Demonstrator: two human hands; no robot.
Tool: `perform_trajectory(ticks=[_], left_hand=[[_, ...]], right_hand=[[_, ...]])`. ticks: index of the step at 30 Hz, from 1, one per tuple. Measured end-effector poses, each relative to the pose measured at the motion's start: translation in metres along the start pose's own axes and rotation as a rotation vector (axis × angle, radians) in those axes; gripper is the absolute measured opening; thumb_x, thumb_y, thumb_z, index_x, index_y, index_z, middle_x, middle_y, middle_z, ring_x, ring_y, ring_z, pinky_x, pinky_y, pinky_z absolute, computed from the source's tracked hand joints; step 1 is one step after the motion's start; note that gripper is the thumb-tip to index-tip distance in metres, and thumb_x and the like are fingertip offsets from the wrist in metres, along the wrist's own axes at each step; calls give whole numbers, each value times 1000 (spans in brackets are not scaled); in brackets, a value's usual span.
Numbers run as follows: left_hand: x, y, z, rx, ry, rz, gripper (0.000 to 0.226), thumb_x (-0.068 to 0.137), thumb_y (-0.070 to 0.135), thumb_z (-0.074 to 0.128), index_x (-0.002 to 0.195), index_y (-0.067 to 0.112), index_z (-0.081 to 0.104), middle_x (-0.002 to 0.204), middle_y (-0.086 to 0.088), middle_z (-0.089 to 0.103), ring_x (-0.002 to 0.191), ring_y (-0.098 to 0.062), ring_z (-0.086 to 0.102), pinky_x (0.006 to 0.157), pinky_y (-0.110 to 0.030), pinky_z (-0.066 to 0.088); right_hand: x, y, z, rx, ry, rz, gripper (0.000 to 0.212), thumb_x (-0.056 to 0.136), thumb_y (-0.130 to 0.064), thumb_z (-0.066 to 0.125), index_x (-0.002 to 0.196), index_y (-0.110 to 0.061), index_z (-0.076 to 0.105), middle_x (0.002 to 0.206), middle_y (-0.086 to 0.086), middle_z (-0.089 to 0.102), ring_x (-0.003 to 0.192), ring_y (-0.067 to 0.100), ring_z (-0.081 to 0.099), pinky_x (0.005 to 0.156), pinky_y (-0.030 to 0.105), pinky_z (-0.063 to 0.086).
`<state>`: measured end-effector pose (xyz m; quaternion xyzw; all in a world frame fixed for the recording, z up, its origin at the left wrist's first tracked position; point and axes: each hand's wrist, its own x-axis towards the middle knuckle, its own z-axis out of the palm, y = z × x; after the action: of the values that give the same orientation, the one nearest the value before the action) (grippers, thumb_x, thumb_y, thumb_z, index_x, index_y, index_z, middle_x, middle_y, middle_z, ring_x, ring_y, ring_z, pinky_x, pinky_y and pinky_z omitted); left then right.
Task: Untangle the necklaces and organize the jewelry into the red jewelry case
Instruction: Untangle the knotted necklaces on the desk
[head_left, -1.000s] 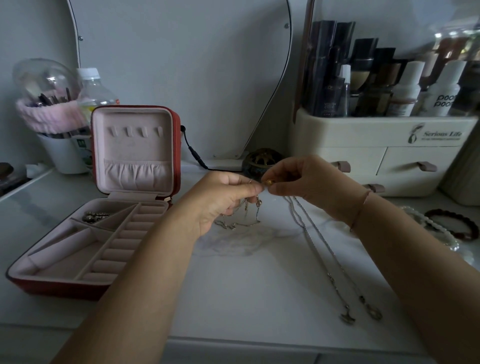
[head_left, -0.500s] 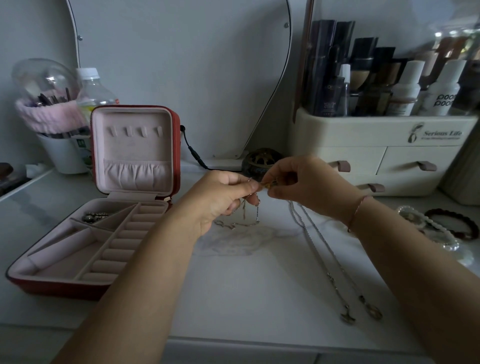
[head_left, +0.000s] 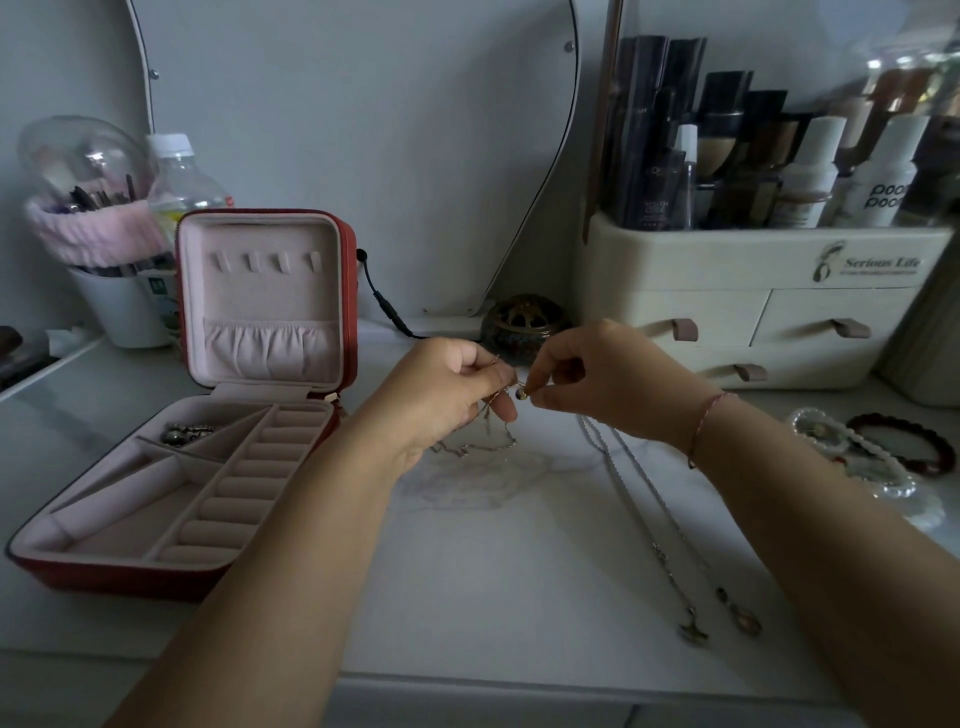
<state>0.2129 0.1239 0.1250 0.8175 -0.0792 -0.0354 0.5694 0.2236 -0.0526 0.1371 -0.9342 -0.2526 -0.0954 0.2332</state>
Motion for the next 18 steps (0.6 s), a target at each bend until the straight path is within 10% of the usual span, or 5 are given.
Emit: perform_trajectory(ticks=[18], left_hand=[[-3, 2, 0, 27, 71, 77, 11, 93, 19, 60, 91, 14, 69, 64, -2, 70, 38, -5, 27, 39, -13, 29]], right_hand=[[-1, 0, -2, 92, -134, 49, 22, 80, -22, 73, 101, -23, 66, 68, -9, 53, 55, 5, 46, 54, 10, 41]])
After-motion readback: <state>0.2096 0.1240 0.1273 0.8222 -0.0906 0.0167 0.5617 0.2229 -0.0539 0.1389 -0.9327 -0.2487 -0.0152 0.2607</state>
